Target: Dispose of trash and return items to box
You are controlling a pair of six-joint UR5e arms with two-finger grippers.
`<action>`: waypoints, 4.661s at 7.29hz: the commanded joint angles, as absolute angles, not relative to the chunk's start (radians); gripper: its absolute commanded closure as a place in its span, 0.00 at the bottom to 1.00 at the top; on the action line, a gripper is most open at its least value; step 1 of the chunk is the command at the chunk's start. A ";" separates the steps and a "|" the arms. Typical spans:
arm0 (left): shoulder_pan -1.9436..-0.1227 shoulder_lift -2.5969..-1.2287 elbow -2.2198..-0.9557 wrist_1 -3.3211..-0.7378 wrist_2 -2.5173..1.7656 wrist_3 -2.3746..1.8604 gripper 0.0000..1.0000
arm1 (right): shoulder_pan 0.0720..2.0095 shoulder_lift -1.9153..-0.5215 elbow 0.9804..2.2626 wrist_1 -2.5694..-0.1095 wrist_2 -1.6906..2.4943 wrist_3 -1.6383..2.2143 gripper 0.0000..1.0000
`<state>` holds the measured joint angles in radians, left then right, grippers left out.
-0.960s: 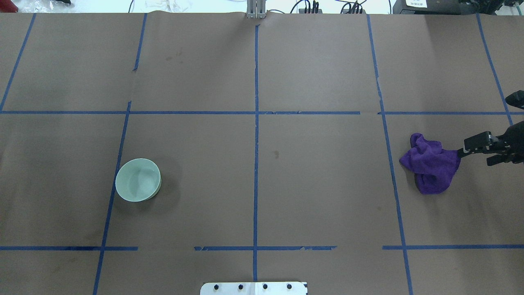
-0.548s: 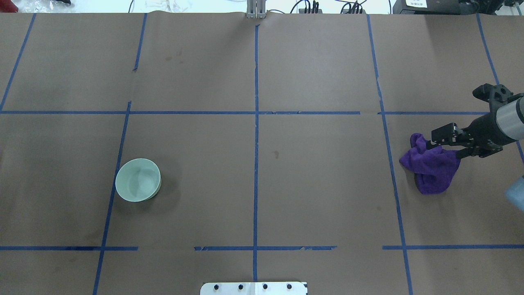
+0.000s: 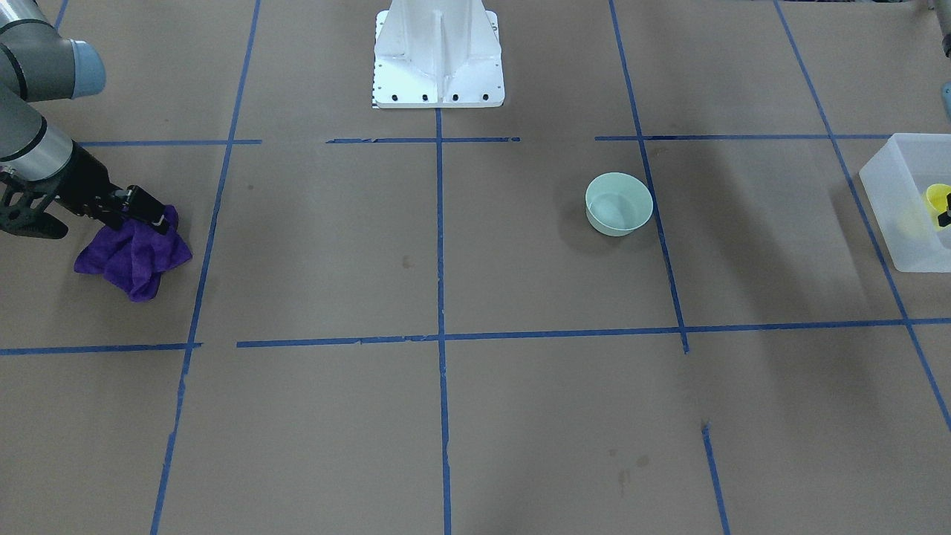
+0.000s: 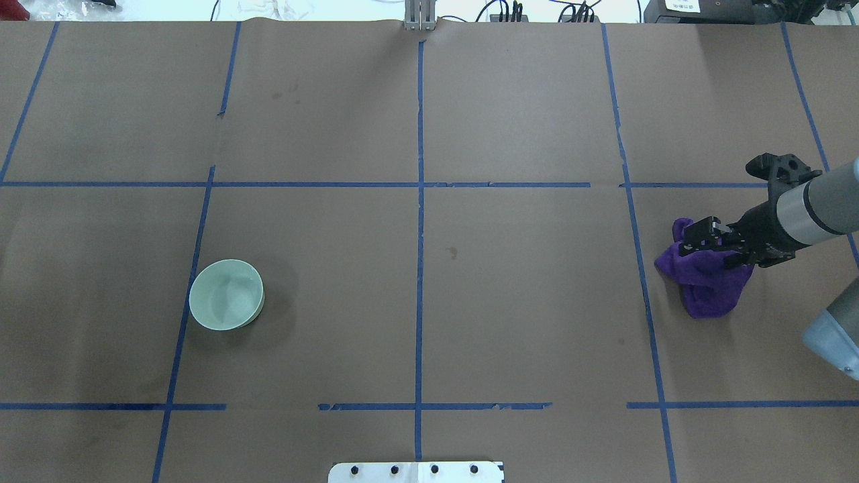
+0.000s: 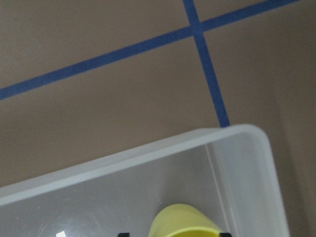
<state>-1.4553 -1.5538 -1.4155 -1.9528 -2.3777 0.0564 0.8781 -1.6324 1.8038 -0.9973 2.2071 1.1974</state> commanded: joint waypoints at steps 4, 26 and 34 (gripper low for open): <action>-1.121 -1.594 -1.718 -1.982 -2.384 -0.605 0.30 | 0.903 -1.706 1.845 -0.994 2.215 1.181 1.00; -1.142 -1.501 -1.813 -2.142 -2.240 -0.496 1.00 | 1.844 -1.790 1.398 -1.201 2.298 -0.143 0.00; -1.693 -1.483 -1.313 -2.048 -2.201 0.344 1.00 | 1.486 -1.640 1.832 -1.398 2.345 0.477 0.00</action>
<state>-1.6798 -1.4845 -1.3500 -2.0984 -2.2088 0.3293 1.5042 -1.6579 1.7418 -1.2790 2.3460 0.4483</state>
